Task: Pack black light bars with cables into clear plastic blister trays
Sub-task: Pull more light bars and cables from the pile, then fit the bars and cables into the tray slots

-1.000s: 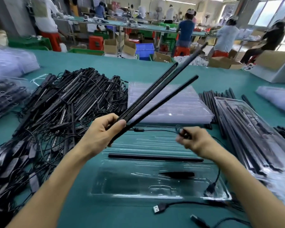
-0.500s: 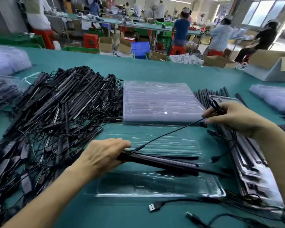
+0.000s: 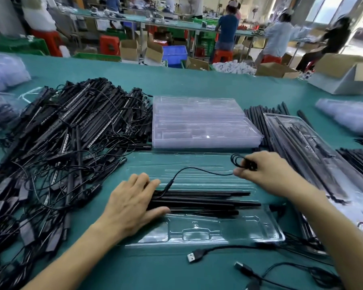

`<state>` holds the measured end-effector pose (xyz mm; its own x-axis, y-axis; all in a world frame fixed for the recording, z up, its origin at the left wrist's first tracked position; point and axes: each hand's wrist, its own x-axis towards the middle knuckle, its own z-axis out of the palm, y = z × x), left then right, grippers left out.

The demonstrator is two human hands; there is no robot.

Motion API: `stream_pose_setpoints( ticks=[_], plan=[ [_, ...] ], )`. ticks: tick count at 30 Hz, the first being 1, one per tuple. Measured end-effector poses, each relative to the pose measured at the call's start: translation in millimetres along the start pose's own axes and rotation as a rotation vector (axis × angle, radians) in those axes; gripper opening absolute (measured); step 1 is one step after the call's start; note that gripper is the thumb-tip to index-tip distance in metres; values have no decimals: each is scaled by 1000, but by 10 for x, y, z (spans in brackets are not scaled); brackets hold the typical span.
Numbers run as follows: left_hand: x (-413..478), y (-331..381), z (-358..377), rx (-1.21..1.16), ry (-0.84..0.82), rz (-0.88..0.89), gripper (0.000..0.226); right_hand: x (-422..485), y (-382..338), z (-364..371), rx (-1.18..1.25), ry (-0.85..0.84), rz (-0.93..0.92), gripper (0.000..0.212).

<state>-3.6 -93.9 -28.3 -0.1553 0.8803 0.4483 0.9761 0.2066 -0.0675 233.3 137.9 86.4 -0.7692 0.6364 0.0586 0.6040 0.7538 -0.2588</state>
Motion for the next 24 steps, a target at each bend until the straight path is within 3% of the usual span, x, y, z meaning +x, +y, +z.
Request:
stream_pose_setpoints(
  ticks=[4,7,10,13,18,24],
  plan=[
    [-8,-4,-36,-72,-144,42,62,-67,44,205,3,-69,49,33],
    [-19,-69,-8,-210,-263,20,66,-79,48,266,-5,-146,40,20],
    [11,-112,34,-329,-309,-30,70,-122,16,395,-55,-284,-11,37],
    [35,-117,25,-315,-339,-27,70,-138,11,475,-99,-299,-72,38],
    [10,-80,-51,-370,-225,21,44,-157,46,432,-141,-222,-190,21],
    [49,6,-94,-288,-74,213,25,-162,-74,531,-200,-246,-239,30]
  ],
)
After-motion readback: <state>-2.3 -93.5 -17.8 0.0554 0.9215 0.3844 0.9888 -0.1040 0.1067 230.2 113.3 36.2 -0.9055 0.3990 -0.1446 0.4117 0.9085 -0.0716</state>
